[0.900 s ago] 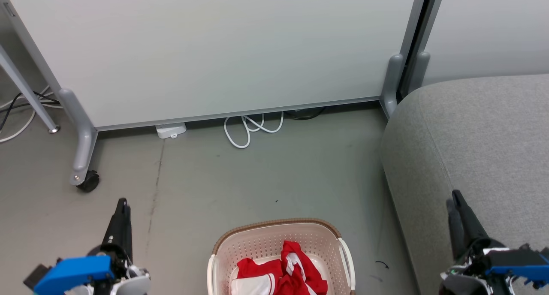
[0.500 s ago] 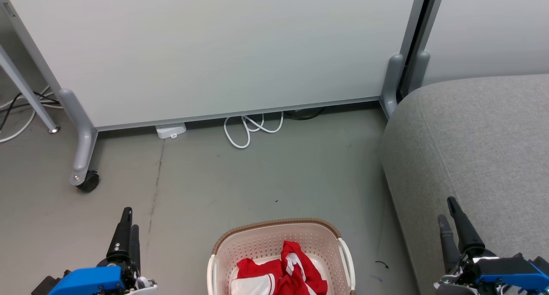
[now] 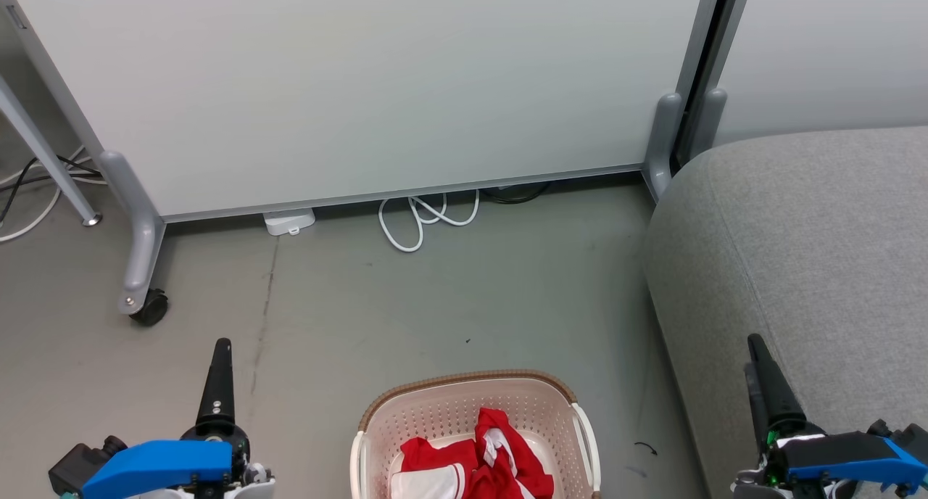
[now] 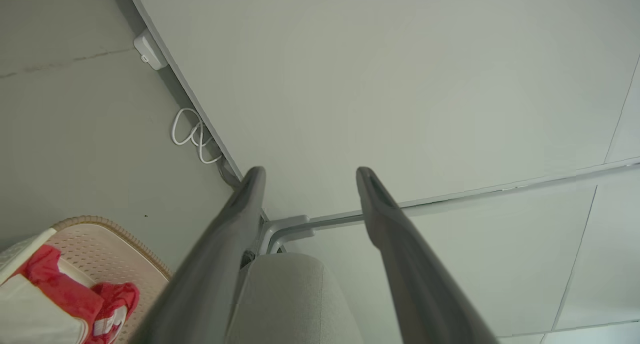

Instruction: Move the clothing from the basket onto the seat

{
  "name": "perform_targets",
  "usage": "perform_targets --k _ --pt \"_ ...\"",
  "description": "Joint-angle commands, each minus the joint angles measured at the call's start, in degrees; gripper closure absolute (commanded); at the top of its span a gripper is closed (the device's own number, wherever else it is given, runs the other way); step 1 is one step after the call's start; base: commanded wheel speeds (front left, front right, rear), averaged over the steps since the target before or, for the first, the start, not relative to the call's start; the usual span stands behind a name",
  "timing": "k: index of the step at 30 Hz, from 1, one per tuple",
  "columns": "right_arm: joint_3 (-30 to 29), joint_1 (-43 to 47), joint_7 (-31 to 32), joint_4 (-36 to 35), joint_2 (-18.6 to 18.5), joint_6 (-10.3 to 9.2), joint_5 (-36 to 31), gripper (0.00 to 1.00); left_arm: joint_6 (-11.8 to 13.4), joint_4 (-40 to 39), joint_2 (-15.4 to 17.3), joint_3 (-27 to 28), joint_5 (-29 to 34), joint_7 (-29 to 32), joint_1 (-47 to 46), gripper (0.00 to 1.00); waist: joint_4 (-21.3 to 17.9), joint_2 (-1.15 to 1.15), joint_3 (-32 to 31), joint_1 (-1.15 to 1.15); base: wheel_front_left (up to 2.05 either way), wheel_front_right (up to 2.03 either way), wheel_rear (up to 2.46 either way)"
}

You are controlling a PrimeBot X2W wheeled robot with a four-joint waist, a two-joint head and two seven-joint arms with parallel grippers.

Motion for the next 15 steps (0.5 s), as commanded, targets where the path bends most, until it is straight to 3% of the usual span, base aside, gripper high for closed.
perform_targets --k 1,15 --pt "0.24 -0.93 -0.63 -0.86 -0.29 0.1 -2.25 0.0 0.19 -1.32 0.47 -0.49 2.56 -0.63 -0.62 0.0 0.01 0.0 -0.01 0.0 0.0 0.0 0.0" --pt "0.34 -1.13 -3.68 -1.97 -0.38 0.13 -19.96 0.0 0.43 -3.19 0.6 -2.74 20.62 -3.65 -0.17 0.0 0.15 0.0 0.13 0.0 0.0 0.0 0.0"
